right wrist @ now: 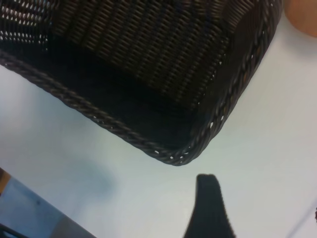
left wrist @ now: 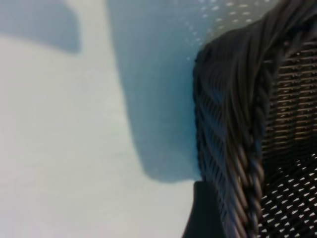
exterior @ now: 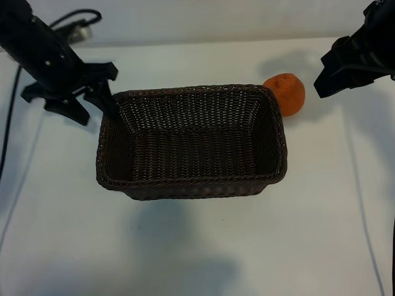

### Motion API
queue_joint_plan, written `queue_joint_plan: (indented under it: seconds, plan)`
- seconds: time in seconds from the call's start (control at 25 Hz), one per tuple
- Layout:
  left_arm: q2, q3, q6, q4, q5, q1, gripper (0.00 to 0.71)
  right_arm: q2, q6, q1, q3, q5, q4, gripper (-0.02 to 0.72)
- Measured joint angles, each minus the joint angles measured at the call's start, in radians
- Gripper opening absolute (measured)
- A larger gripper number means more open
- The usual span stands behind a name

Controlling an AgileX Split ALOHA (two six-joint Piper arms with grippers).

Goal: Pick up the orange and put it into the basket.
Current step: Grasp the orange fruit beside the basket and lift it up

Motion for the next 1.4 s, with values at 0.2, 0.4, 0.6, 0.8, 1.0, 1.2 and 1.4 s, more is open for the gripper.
queue_joint_plan:
  seconds: [0.2, 0.4, 0.6, 0.8, 1.0, 1.2, 1.4]
  plan:
    - [-0.122, 0.000, -0.004, 0.006, 0.000, 0.000, 0.574, 0.000, 0.000, 0.000, 0.000, 0.000, 0.000, 0.489]
    - [-0.201, 0.000, -0.011, 0.007, 0.000, 0.000, 0.574, 0.000, 0.000, 0.000, 0.000, 0.000, 0.000, 0.489]
    - [-0.210, 0.000, -0.013, -0.011, 0.000, 0.000, 0.574, 0.000, 0.000, 0.000, 0.000, 0.000, 0.000, 0.489]
    - [-0.210, 0.000, -0.013, -0.033, 0.000, 0.000, 0.574, 0.000, 0.000, 0.000, 0.000, 0.000, 0.000, 0.489]
    - [-0.210, 0.000, -0.013, -0.050, 0.000, 0.000, 0.574, 0.000, 0.000, 0.000, 0.000, 0.000, 0.000, 0.489]
    - [-0.250, 0.002, -0.013, -0.058, 0.000, 0.000, 0.574, 0.000, 0.000, 0.000, 0.000, 0.000, 0.000, 0.489]
    - [-0.326, 0.096, -0.009, -0.062, 0.000, 0.000, 0.574, 0.000, 0.000, 0.000, 0.000, 0.000, 0.000, 0.489]
